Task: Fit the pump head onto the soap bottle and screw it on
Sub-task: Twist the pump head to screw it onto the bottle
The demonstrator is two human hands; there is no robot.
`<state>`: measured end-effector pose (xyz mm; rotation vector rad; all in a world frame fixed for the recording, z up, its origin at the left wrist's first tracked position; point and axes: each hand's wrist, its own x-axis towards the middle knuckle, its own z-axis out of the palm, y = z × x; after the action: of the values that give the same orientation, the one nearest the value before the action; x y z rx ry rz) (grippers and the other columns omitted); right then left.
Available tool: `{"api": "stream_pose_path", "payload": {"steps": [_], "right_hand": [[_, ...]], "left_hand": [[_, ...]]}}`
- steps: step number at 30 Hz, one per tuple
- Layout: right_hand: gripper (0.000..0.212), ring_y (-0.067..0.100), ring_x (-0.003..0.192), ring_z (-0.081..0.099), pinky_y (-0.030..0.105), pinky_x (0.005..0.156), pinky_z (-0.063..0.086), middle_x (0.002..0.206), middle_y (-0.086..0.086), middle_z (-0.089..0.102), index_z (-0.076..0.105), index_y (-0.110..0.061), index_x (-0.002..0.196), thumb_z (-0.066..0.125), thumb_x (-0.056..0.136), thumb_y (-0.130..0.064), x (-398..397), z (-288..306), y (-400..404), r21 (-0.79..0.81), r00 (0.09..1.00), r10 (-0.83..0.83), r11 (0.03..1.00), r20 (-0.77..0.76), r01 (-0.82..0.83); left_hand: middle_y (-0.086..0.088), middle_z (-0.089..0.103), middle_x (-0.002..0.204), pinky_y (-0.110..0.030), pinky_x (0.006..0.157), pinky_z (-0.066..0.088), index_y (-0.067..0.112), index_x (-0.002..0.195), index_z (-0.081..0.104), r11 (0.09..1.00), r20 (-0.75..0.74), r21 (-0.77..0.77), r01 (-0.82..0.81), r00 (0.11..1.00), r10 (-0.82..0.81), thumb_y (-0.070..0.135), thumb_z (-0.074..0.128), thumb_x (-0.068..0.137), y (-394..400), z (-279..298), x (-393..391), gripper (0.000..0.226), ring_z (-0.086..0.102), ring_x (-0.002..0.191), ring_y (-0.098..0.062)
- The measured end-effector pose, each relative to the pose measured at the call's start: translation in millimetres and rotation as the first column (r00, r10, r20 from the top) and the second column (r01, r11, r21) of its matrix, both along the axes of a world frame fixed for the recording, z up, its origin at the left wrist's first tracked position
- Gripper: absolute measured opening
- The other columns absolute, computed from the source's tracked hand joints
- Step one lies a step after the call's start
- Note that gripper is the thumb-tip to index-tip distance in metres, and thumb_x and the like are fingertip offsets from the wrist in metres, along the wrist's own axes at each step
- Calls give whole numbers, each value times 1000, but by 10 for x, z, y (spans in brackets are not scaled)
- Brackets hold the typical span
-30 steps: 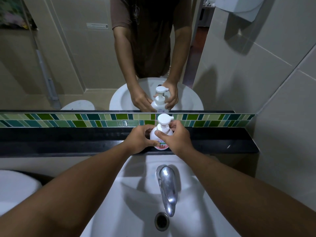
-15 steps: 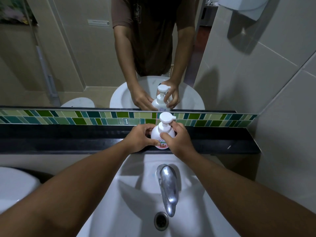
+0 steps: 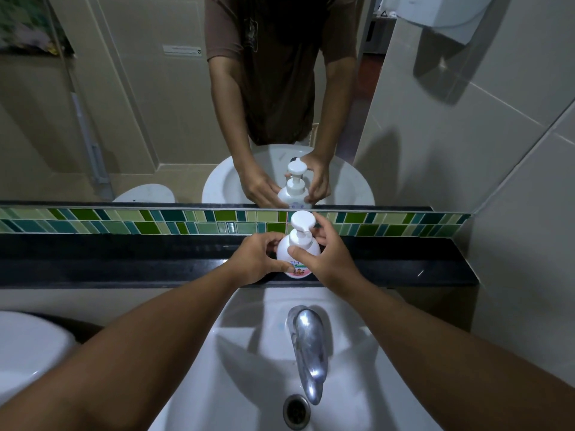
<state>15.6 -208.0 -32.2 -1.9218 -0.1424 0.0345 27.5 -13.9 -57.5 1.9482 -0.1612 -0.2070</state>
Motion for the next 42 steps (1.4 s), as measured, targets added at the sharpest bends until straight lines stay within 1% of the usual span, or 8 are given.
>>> {"api": "stream_pose_path", "payload": {"steps": [5,10,14,20,25,31,38,42], "right_hand": [[53,16,114,63,36,99,53,126,5,59,64,-26,134,77,84,-13,16,20,-53,-22,999,47,999,-11,-47],[58,-1,92,65,9,74,49,106,-9,67,57,-16,115,94,71,-18,46,4,-76,10,999,-1,1000,-39,2],[82,4,105,67,19,85,56,121,-5,66,48,-28,140,92,71,-14,67,40,-125,13,995,103,995,-9,-103],[46,9,107,67,31,92,55,122,6,68,66,-29,125,80,81,-25,106,25,-149,-105,992,126,987,21,-123],[40,-13,85,63,7,71,47,101,-9,70,62,-15,107,89,77,-14,130,27,-133,-98,998,68,993,14,-67],[52,-13,92,63,7,74,49,105,-15,70,62,-20,113,93,71,-21,106,62,-69,-88,998,52,995,45,-48],[42,12,100,67,27,84,53,112,4,68,70,-23,119,82,79,-17,87,64,-119,-156,992,86,985,93,-71],[42,7,98,66,14,79,50,109,0,71,69,-18,116,86,78,-20,94,85,-113,-165,996,63,985,64,-51]], "left_hand": [[-5,83,111,-29,95,61,7,124,72,1000,-11,3,-3,1000,3,2,97,71,9,-34,4,58,80,105,-17],[-1,83,114,-36,100,61,11,125,73,1000,-13,4,-4,1000,4,7,98,71,22,-43,-4,60,79,108,-17],[-1,83,115,-34,101,61,10,126,72,1000,-14,11,-18,1000,18,7,98,71,13,-39,-9,61,78,109,-17],[1,82,110,-26,94,60,16,121,69,999,-32,36,-20,999,21,5,97,72,-8,-17,-15,58,78,106,-15],[1,81,111,-32,97,62,19,122,68,999,-33,29,-18,999,19,4,94,75,-22,-23,-39,56,79,105,-15],[-1,77,120,-18,88,61,21,138,61,998,37,62,-26,999,24,6,97,72,-32,-8,-57,77,76,108,-12],[-3,80,118,-28,94,63,22,136,64,997,60,67,-37,998,33,4,97,72,-27,-40,-58,75,78,106,-13],[2,81,121,-27,97,62,19,135,70,996,58,-3,-92,994,92,0,99,65,-46,-47,-74,79,79,107,-10]]}}
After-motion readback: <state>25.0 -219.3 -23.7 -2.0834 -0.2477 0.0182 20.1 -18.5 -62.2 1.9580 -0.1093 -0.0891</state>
